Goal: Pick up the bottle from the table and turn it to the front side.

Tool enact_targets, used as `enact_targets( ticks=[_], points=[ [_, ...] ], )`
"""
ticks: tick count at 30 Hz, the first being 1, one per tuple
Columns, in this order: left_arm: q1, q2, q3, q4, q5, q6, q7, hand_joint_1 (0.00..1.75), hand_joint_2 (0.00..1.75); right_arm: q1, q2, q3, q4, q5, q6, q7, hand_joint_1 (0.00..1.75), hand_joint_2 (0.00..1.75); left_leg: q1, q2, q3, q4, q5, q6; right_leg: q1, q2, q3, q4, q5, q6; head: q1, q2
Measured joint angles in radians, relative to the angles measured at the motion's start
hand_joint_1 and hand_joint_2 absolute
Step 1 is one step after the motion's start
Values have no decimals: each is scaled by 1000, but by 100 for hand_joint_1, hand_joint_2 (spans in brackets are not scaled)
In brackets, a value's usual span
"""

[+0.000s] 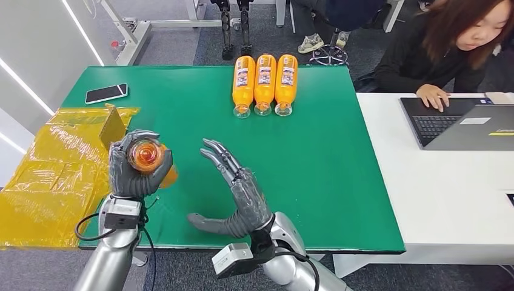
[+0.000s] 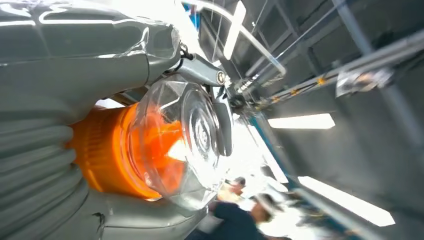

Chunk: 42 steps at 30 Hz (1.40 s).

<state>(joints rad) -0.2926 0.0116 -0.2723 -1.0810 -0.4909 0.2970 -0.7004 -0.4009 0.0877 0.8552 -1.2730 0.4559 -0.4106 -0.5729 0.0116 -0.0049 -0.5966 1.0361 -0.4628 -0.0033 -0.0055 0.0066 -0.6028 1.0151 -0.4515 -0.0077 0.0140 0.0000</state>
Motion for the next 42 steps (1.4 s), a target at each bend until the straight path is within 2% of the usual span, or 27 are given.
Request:
enact_targets(
  ticks=[4,6,11,17,23,25,29,36,42],
  points=[
    [-72,41,26,162,-122,69,15,171,175,0,0,2,-1,-7,-9,-9,0,175,0,0,0,0,0,0,0,0,0,0,0,0,0,0],
    [-115,61,27,263,-221,124,56,167,175,-1,0,2,0,-8,-20,-13,0,175,0,0,0,0,0,0,0,0,0,0,0,0,0,0],
    [-218,106,6,492,-487,189,259,173,175,-1,0,2,9,-18,-42,-18,0,175,0,1,0,0,0,0,0,2,-1,1,0,0,0,0],
    [-298,168,-95,656,-741,109,520,175,175,0,0,2,18,-22,-48,-23,0,175,0,4,0,0,0,0,0,5,-2,1,0,-1,0,0],
    [-312,223,-167,741,-832,7,646,171,175,0,0,2,20,-23,-46,-23,0,175,0,5,0,0,0,-1,0,6,-4,2,1,-1,0,0],
    [-313,236,-186,760,-854,-21,673,159,175,0,0,3,23,-25,-43,-23,0,175,0,5,-1,0,0,-1,0,6,-4,2,0,-1,0,0],
    [-313,256,-217,785,-888,-66,714,3,175,1,0,4,28,-31,-39,-26,0,175,0,5,-1,0,0,-1,0,5,-3,2,0,-1,0,0],
    [-314,273,-225,794,-881,-65,724,0,175,-1,0,9,28,-43,-28,-26,0,175,0,5,0,0,0,-1,0,5,-2,2,1,-2,0,0],
    [-314,272,-224,794,-877,10,681,0,175,-11,7,12,32,-51,-21,-16,0,175,0,5,1,0,0,-2,0,5,-3,2,1,-2,0,0]
  ],
)
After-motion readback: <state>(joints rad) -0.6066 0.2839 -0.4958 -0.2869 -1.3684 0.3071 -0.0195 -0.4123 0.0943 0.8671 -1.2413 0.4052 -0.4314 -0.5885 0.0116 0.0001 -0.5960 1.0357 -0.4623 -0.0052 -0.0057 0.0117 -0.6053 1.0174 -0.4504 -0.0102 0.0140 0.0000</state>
